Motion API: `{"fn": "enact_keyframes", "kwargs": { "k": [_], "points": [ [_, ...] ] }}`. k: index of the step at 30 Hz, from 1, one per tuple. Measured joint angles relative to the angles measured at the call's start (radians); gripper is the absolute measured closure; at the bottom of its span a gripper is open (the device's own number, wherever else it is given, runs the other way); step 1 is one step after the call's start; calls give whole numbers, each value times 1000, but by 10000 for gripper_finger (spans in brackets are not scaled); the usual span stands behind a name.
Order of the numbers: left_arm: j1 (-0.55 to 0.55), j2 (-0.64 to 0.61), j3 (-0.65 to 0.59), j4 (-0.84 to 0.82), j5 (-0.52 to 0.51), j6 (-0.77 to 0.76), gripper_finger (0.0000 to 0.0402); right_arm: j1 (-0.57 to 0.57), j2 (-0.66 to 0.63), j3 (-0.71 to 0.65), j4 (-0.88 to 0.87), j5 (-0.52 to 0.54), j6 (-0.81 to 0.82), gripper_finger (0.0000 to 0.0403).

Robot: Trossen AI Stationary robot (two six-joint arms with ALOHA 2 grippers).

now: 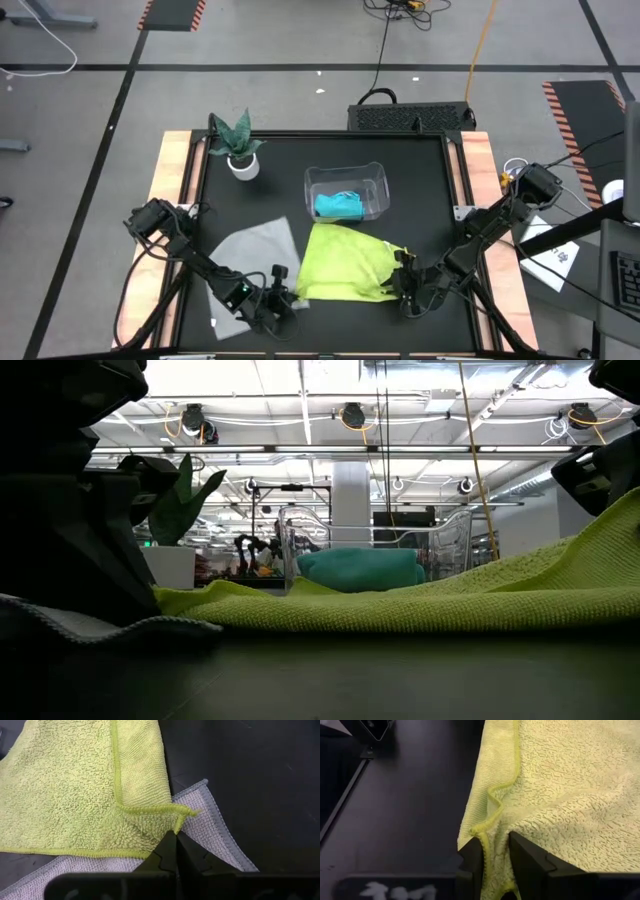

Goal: Fold microfiber towels
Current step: Fold the green towel

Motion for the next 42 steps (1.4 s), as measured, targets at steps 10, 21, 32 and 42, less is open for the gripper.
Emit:
{"fn": "enact_keyframes", "kwargs": {
  "k": [10, 21, 32, 42],
  "points": [
    [0, 0, 0, 0, 1, -13, 397, 1, 0, 0, 30, -34, -7, 319],
    [0, 0, 0, -1, 6, -19, 398, 13, 0, 0, 45, -29, -37, 318],
    [0, 0, 0, -1, 8, -22, 394, 16, 0, 0, 77, -26, -106, 318],
    [0, 0, 0, -1, 8, -32, 392, 16, 0, 0, 123, -26, -145, 279]
  ]
}}
